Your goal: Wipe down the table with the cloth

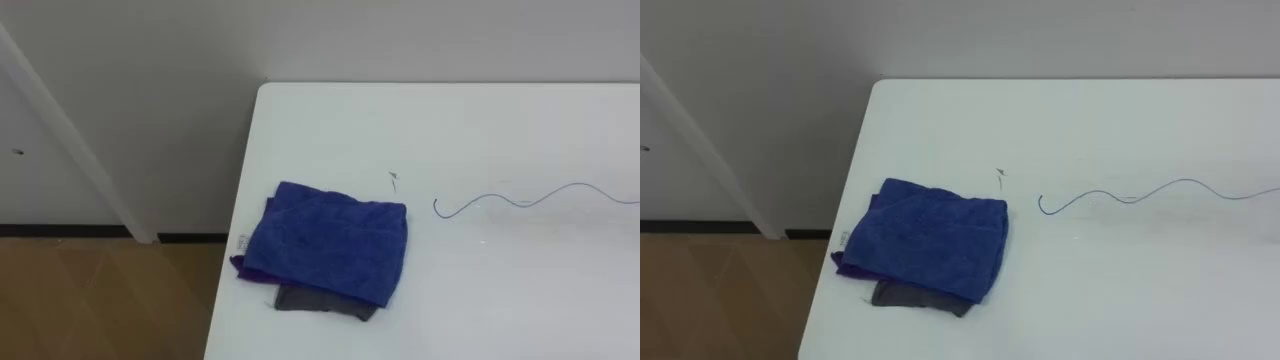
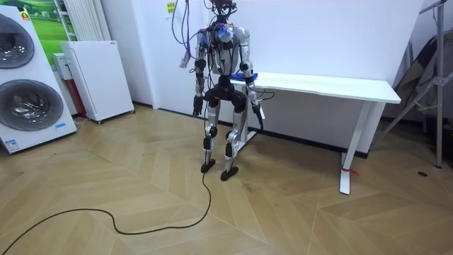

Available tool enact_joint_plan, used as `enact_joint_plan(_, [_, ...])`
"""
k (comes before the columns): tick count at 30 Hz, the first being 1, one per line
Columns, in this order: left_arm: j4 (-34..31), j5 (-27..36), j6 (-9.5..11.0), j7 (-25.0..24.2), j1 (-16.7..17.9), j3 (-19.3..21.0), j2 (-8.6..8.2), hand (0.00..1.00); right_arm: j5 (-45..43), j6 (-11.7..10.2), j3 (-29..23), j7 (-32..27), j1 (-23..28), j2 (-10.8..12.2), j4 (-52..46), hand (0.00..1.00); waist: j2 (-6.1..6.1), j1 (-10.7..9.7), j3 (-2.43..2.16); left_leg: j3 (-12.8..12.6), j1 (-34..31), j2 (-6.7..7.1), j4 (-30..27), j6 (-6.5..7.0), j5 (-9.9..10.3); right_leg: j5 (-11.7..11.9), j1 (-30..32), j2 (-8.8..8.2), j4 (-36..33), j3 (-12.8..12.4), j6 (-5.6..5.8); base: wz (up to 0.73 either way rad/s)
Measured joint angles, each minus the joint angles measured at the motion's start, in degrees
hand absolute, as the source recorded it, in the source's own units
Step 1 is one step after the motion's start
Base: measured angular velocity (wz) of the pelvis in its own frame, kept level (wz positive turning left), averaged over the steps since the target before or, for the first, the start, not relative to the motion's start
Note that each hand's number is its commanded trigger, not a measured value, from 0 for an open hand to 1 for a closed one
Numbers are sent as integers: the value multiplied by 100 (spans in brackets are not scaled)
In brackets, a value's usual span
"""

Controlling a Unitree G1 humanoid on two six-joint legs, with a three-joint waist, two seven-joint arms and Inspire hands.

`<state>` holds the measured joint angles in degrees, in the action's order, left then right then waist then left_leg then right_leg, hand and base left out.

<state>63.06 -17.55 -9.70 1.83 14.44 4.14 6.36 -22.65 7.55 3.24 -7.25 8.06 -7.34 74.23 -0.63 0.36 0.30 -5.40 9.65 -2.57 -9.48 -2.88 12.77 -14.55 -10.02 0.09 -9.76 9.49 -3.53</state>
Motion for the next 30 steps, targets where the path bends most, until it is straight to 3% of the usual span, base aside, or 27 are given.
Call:
enact_joint_plan(16, [-4,4,43,-1,-67,-100,3,0,359,-49,5,76,-14,-1,-34,0,6,-2,2,21,0,0,3,0,0,0,-9,-3,-9,22,0,0])
enact_joint_plan(20, [3,183,43,0,-21,-87,4,0,1040,-43,-21,-67,2,-1,144,0,2,-6,4,16,5,2,2,0,0,0,-10,-6,-5,22,1,0])
enact_joint_plan(25, [-5,184,-3,-25,-26,321,8,0,2226,-38,-892,-277,143,-10,302,0,-5,-84,5,74,-5,5,2,0,0,0,-20,-6,7,42,1,2])
enact_joint_plan(28, [-99,228,-43,-27,113,515,62,0,3192,-21,-1647,-426,198,-33,380,0,-34,-346,17,65,6,8,7,0,0,-1,-72,-1,11,35,2,9])
enact_joint_plan(30, [-253,226,-43,-28,188,849,69,0,4242,9,-2359,-491,296,-85,368,0,-72,-472,29,50,63,12,8,0,0,-9,-97,3,22,-14,9,-4])
